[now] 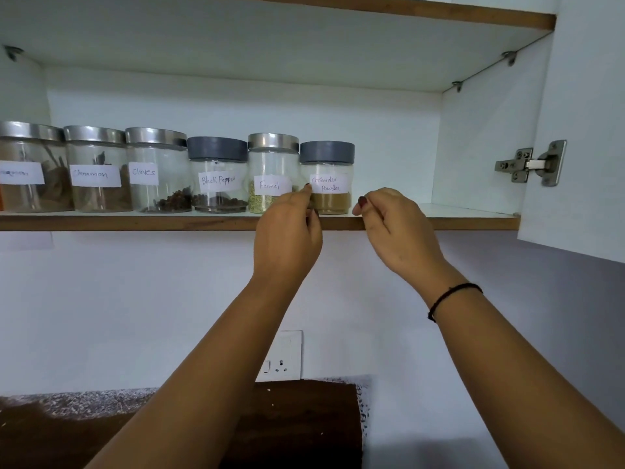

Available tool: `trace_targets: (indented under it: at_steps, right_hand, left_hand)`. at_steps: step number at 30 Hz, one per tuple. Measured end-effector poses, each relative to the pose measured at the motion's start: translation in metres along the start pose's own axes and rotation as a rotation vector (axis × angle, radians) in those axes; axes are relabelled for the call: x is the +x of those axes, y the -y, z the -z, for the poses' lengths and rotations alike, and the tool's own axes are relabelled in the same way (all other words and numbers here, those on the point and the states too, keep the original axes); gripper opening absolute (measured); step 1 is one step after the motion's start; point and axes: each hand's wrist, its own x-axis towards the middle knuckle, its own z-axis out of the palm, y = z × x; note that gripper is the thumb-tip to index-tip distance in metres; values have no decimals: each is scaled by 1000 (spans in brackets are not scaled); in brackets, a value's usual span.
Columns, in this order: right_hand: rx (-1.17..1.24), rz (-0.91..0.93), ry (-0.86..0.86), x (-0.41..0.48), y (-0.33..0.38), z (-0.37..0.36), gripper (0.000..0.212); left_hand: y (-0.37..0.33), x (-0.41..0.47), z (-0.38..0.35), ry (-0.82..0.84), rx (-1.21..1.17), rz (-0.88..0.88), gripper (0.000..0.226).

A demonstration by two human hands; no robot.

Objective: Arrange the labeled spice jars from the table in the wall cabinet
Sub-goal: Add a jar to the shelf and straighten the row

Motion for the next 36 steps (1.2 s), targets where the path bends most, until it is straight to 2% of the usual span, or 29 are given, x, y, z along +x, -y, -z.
trace_targets:
  at_steps: [4, 6, 9, 16, 20, 27, 36]
  right_hand:
    - [177, 82, -44, -40, 7, 3, 27]
    - [204, 61, -63, -60, 10, 4, 27]
    - [242, 25, -86, -88, 11, 10, 20]
    - [356, -85, -48, -155, 15, 26, 22]
    - [513, -279, -62, -216, 14, 27, 30]
    - [487, -348, -109, -295, -1, 37, 20]
    - [503, -507, -138, -355, -12, 69, 31]
  left_hand:
    - [-3, -4, 8, -34, -203, 40, 40]
    - [-6, -13, 14, -45, -348, 47, 36]
    - [-13, -41, 19, -34, -422, 24, 27]
    - [-41, -121, 16, 133, -589, 122, 17]
    - [-58, -170, 10, 239, -706, 225, 17]
    - [-83, -244, -5, 408, -867, 334, 18]
    - [-116, -314, -15, 591, -955, 491, 16]
